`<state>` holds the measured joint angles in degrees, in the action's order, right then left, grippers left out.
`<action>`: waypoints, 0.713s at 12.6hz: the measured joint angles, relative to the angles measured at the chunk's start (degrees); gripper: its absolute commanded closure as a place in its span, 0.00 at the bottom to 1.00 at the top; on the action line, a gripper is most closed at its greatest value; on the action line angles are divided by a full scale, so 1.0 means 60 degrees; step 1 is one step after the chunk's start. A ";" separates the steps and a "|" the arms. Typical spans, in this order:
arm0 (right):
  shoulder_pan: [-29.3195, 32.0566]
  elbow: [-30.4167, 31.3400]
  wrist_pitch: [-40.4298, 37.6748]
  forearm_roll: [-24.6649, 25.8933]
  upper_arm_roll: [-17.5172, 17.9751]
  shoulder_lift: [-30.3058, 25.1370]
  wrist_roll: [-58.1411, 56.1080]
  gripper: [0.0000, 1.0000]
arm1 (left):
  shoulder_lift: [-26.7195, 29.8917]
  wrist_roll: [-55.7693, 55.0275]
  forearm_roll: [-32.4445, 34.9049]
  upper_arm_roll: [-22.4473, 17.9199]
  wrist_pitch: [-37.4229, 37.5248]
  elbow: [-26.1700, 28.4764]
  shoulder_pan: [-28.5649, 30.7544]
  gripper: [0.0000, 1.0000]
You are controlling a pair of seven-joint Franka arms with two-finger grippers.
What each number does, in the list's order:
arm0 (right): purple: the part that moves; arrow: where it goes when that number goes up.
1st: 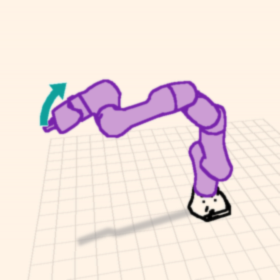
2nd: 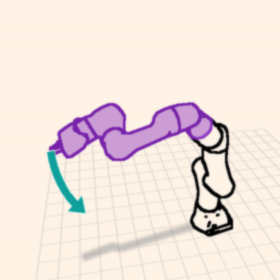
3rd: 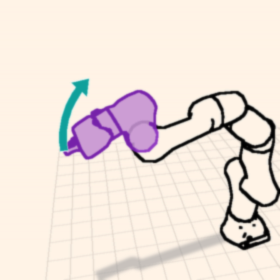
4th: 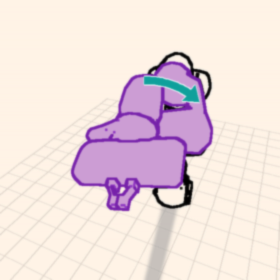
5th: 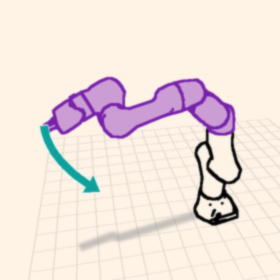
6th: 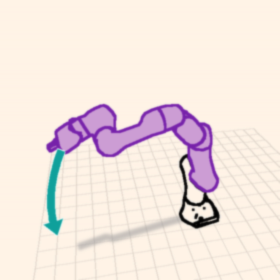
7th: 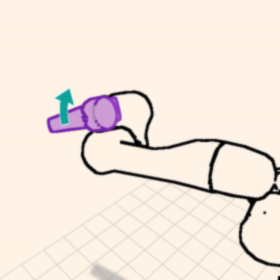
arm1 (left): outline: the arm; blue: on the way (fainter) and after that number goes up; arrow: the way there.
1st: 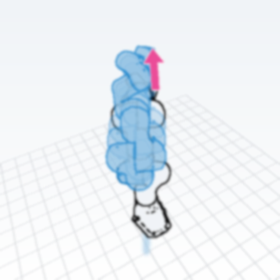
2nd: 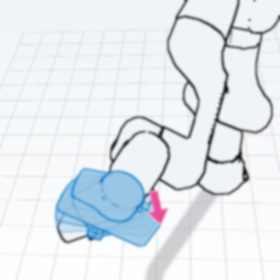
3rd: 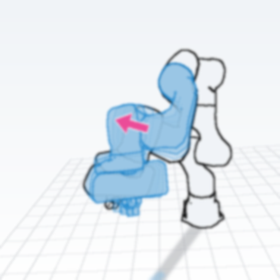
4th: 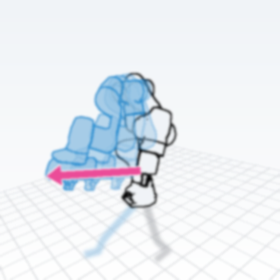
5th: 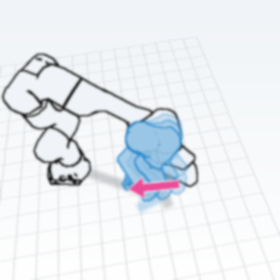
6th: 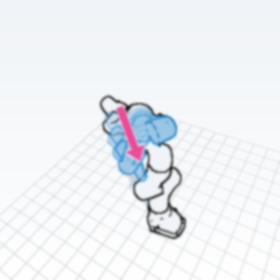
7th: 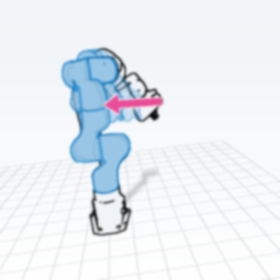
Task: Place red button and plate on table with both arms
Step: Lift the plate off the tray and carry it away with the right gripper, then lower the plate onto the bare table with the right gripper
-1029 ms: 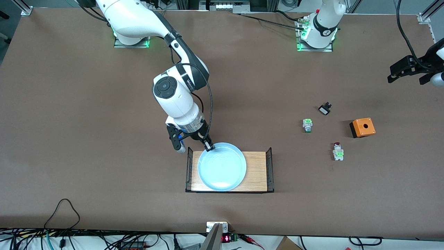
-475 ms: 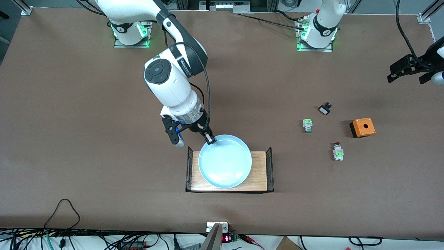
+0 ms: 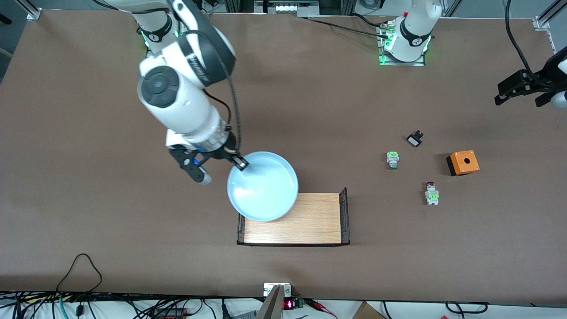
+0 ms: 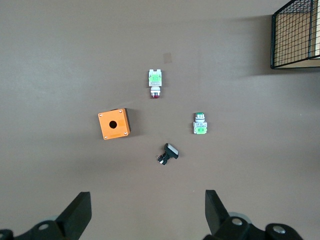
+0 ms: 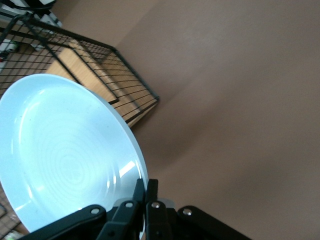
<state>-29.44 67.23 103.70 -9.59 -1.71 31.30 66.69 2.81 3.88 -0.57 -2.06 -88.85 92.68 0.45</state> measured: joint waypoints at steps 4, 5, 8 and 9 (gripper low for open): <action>0.1219 0.0092 -0.1732 0.0048 -0.0035 -0.0609 -0.2618 1.00 | 0.0001 -0.0006 0.0000 0.0036 0.0000 -0.0001 0.0000 0.00; 0.1584 0.0293 -0.1991 0.0061 -0.0044 -0.0799 -0.3399 1.00 | 0.0001 -0.0007 0.0000 0.0041 0.0000 -0.0001 0.0000 0.00; 0.2373 0.1318 -0.2439 0.0494 -0.0056 -0.1375 -0.5182 1.00 | 0.0001 -0.0007 0.0000 0.0070 0.0000 -0.0002 0.0000 0.00; 0.2540 0.1731 -0.2490 0.0802 -0.0055 -0.1549 -0.5695 1.00 | 0.0001 -0.0007 0.0000 0.0077 0.0000 -0.0001 0.0000 0.00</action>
<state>-14.20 77.62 88.76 -4.77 -2.04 22.00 32.52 2.82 3.83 -0.57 -1.60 -88.85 92.67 0.45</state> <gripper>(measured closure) 0.978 0.000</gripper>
